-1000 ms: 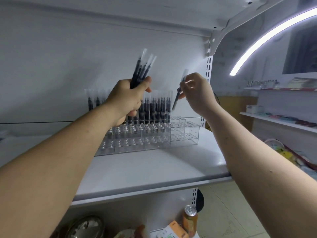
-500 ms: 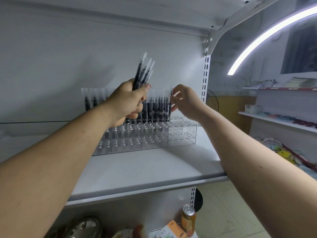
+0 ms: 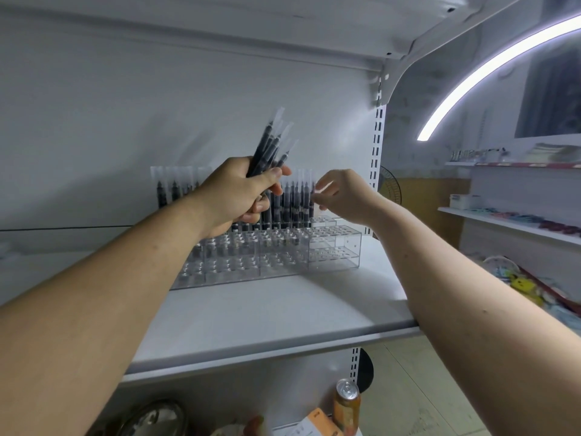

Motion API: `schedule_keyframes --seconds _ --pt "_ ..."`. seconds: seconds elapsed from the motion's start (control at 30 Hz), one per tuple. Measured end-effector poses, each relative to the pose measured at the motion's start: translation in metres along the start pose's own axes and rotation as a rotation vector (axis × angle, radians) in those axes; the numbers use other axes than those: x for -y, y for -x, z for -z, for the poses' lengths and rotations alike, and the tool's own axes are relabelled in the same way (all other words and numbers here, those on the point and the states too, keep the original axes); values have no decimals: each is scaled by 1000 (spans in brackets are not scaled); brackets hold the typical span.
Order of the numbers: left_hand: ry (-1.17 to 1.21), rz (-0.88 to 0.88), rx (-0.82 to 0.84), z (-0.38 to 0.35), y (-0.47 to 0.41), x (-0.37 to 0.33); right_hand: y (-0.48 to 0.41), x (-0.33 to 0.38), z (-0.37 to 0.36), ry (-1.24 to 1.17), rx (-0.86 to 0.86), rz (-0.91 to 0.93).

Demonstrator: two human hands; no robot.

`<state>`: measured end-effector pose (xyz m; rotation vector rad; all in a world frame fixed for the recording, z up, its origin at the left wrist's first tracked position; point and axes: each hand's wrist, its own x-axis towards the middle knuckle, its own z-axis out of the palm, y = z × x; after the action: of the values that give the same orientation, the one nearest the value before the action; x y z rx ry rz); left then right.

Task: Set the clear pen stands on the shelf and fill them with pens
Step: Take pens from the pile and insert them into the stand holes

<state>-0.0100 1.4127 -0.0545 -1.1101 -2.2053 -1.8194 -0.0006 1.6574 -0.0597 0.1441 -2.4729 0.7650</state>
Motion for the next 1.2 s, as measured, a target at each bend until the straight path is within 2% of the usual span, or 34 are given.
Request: schedule_keyframes --seconds 0.1,0.17,0.23,0.33,0.47,0.67,0.83,0.9,1.0,1.13,1.2 --pt "32 13 17 -1 1 -2 -2 4 10 -30 -254 68" --pt "45 24 36 -2 1 -4 -1 12 16 -167 -362 150" --pt "57 33 49 -4 1 -5 3 21 18 -388 -279 196" --pt "59 28 67 -6 2 -6 10 33 16 -660 -39 192" --pt "-9 5 98 -9 6 -10 13 36 14 -734 107 209" --pt "55 40 148 -10 8 -13 11 38 13 -811 53 174" --pt "2 48 92 -8 6 -10 7 34 26 -994 -167 98" --pt "-85 19 68 -6 6 -9 4 31 29 -955 -291 83" --pt "-126 -3 31 -4 5 -8 1 24 28 -714 -424 94" --pt "-116 -4 3 -4 5 -8 0 17 23 -349 -401 127" --pt "-90 0 5 -4 6 -9 -1 15 20 -248 -360 116"
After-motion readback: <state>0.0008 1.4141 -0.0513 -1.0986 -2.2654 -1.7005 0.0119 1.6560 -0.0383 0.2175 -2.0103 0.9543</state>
